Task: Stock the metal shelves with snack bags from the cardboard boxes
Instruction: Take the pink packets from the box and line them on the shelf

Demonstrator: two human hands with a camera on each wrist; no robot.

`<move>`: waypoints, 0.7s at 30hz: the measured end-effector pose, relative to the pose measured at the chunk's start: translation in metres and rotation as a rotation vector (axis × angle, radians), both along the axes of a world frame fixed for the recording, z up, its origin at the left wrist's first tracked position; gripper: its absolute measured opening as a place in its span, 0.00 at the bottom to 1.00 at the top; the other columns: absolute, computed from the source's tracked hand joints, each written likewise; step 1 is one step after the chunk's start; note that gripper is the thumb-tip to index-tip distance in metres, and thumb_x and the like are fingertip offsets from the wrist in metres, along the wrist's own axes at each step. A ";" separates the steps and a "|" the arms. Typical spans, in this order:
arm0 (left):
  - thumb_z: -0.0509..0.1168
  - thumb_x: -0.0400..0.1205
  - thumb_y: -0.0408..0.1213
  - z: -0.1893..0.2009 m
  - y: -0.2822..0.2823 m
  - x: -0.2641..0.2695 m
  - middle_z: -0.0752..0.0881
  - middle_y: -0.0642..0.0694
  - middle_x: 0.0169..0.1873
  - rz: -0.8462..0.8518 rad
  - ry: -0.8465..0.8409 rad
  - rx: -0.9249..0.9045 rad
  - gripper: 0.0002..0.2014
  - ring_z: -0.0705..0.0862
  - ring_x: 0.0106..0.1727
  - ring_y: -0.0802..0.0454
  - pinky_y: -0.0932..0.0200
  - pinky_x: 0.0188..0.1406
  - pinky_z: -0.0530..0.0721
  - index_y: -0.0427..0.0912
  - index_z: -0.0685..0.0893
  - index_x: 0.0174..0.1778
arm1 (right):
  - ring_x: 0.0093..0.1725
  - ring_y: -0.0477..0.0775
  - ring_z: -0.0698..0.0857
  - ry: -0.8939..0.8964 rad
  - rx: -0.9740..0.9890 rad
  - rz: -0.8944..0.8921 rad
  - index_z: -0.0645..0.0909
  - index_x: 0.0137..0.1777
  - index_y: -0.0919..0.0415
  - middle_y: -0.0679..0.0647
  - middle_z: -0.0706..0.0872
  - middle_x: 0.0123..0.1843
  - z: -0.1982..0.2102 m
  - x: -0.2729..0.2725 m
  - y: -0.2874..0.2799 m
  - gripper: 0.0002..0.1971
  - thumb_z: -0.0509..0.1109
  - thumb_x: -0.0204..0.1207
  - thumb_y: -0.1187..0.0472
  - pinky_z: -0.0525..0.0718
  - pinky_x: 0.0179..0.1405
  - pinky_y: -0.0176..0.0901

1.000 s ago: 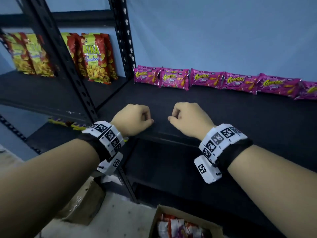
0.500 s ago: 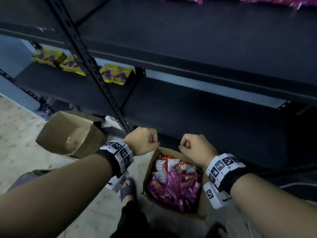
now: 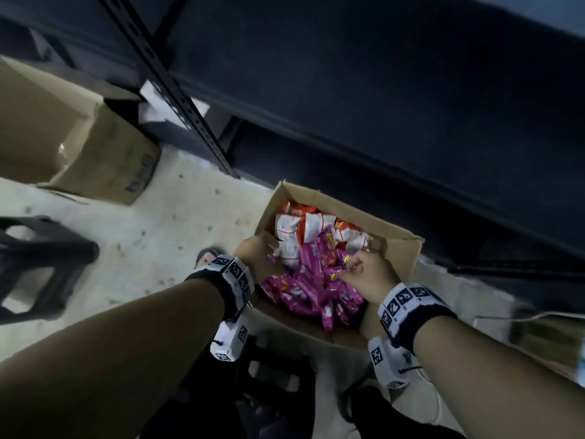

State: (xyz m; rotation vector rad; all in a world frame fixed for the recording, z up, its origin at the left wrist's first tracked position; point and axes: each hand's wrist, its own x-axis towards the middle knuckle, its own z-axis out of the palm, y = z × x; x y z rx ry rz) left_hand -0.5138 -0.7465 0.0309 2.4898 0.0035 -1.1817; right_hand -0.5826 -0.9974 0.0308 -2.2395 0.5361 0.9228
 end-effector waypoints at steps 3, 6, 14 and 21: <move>0.84 0.70 0.40 -0.069 0.003 -0.009 0.85 0.46 0.65 0.092 0.012 -0.003 0.37 0.85 0.61 0.44 0.58 0.51 0.79 0.47 0.78 0.74 | 0.50 0.52 0.88 0.093 0.036 -0.065 0.80 0.61 0.55 0.51 0.88 0.52 -0.065 0.007 0.002 0.23 0.84 0.72 0.47 0.87 0.49 0.46; 0.80 0.75 0.41 -0.125 0.004 -0.012 0.81 0.38 0.71 0.117 0.072 0.036 0.40 0.83 0.68 0.38 0.49 0.64 0.82 0.49 0.70 0.82 | 0.67 0.58 0.84 0.120 0.047 -0.113 0.73 0.79 0.57 0.56 0.83 0.70 -0.126 0.014 0.005 0.41 0.86 0.69 0.46 0.85 0.68 0.55; 0.67 0.81 0.35 -0.207 -0.005 -0.031 0.77 0.35 0.73 0.096 0.087 0.134 0.35 0.80 0.72 0.32 0.42 0.73 0.78 0.45 0.63 0.84 | 0.74 0.65 0.81 0.095 -0.047 -0.199 0.65 0.82 0.60 0.59 0.79 0.77 -0.240 0.038 0.029 0.46 0.87 0.69 0.52 0.82 0.71 0.55; 0.71 0.81 0.38 -0.199 -0.007 -0.019 0.84 0.36 0.64 -0.087 0.084 0.203 0.19 0.85 0.64 0.36 0.49 0.57 0.83 0.40 0.83 0.69 | 0.77 0.69 0.77 0.075 -0.183 -0.059 0.69 0.83 0.63 0.62 0.78 0.78 -0.263 0.051 0.033 0.43 0.78 0.75 0.38 0.78 0.76 0.59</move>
